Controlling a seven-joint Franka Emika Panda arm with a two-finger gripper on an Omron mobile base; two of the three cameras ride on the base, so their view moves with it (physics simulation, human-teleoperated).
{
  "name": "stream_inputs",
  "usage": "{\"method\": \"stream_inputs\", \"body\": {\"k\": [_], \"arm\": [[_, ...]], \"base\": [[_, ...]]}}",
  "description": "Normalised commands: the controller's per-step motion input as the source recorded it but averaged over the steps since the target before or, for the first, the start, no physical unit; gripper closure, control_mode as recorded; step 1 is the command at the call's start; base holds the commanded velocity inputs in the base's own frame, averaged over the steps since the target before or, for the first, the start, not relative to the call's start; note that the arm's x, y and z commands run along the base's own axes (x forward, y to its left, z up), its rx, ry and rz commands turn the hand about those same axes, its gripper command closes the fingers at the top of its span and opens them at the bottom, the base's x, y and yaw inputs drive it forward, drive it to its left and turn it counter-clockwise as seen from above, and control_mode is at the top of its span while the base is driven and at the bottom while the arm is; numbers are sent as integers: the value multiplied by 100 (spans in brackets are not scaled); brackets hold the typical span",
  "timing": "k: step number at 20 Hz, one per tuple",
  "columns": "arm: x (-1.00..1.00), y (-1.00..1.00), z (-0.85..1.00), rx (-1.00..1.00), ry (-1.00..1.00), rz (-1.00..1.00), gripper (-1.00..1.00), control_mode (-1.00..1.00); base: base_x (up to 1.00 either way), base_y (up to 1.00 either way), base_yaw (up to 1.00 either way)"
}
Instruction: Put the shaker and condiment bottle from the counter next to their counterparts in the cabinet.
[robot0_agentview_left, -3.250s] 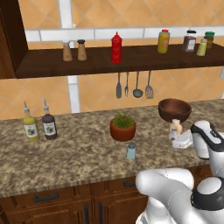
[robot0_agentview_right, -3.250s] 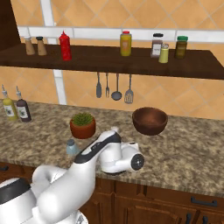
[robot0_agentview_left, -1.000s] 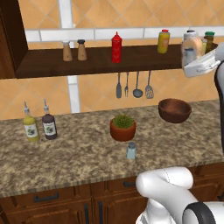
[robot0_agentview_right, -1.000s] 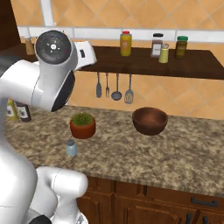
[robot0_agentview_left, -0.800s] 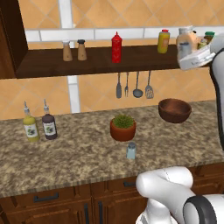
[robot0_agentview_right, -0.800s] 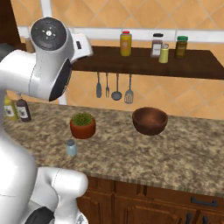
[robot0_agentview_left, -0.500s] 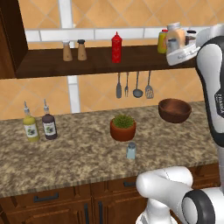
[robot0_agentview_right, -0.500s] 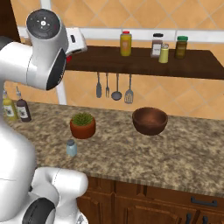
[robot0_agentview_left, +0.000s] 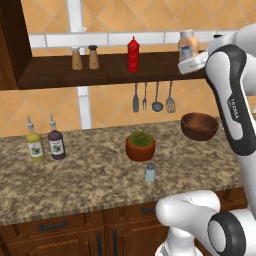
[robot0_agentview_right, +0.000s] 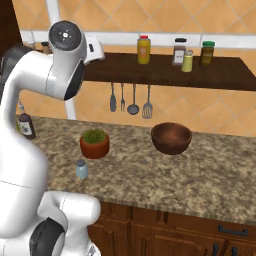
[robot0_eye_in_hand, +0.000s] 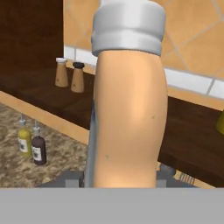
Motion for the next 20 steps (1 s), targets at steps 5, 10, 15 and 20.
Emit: {"method": "stream_inputs", "body": {"k": [5,10,15,20], "arm": [[61,0,-13,6,-6,0,100,-100],[96,0,3,3,5,0,100,-100],[87,7,-3,1,1,0,100,-100],[52,18,-22,4,0,0,100,-100]], "base": [[0,0,0],[0,0,0],[0,0,0],[0,0,0]]}}
